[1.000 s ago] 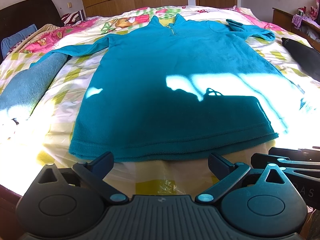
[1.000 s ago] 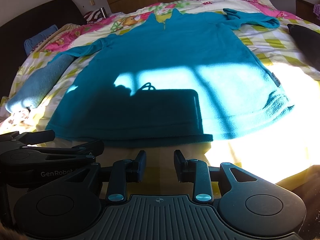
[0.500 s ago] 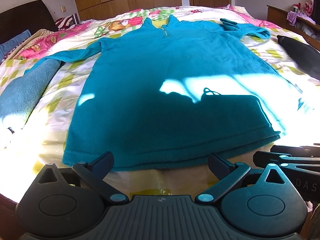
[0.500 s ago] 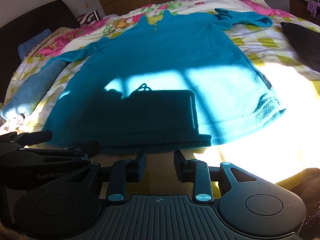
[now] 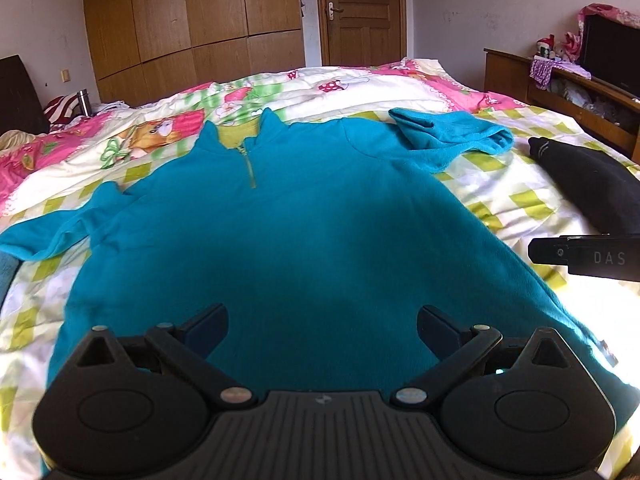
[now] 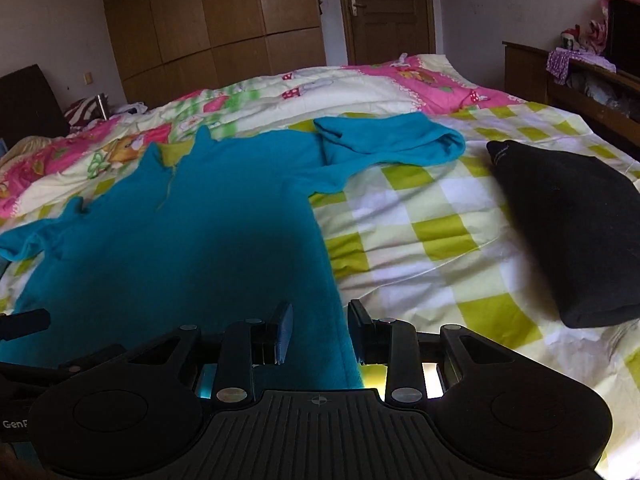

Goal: Fold small clothes
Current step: 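Move the right tool to the sleeve cuff and close on it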

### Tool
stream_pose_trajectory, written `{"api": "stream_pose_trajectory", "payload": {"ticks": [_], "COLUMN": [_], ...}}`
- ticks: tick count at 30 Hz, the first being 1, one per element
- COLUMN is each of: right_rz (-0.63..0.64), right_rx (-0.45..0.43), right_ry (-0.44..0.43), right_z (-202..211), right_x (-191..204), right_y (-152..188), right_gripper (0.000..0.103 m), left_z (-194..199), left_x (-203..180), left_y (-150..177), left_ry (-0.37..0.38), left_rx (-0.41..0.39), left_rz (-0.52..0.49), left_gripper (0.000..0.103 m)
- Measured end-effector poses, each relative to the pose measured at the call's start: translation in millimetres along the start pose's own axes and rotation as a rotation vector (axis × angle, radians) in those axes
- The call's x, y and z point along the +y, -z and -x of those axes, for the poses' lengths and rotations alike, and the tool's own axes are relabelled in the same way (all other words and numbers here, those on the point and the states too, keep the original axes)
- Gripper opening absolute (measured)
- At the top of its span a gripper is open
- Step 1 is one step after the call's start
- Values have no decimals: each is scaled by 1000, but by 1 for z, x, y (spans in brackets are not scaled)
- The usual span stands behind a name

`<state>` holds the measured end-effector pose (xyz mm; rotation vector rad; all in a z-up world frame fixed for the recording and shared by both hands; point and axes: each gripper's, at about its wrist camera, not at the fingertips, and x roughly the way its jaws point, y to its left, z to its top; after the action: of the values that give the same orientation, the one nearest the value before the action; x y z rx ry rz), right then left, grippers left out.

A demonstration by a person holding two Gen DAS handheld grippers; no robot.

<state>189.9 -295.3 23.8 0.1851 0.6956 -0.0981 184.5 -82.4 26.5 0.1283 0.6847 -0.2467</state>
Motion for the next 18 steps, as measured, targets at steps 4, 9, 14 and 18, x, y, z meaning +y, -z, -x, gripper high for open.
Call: {"api": "stream_pose_trajectory", "payload": {"ticks": [4,9,14,18], "right_rz": [41,100,122,236], "right_rx": [95,131,53,-30], "right_ry": [1,45,52,42], "right_z": [-37,-46,-65,-116], "right_x": [1,6,3,7], "right_y": [10,0,-66,-116], "right_gripper": [30,30,30,30], "left_z": [-57,-70,-77,-97], "left_x": [-9,-16,-19,-27], "left_y": [-3,9,-26,-60], "left_ry": [48,85,131,125], "left_rx": [77,118,133,138], "left_rz": [-51,-101,-123,-100], "left_gripper": [103,103,103,103]}}
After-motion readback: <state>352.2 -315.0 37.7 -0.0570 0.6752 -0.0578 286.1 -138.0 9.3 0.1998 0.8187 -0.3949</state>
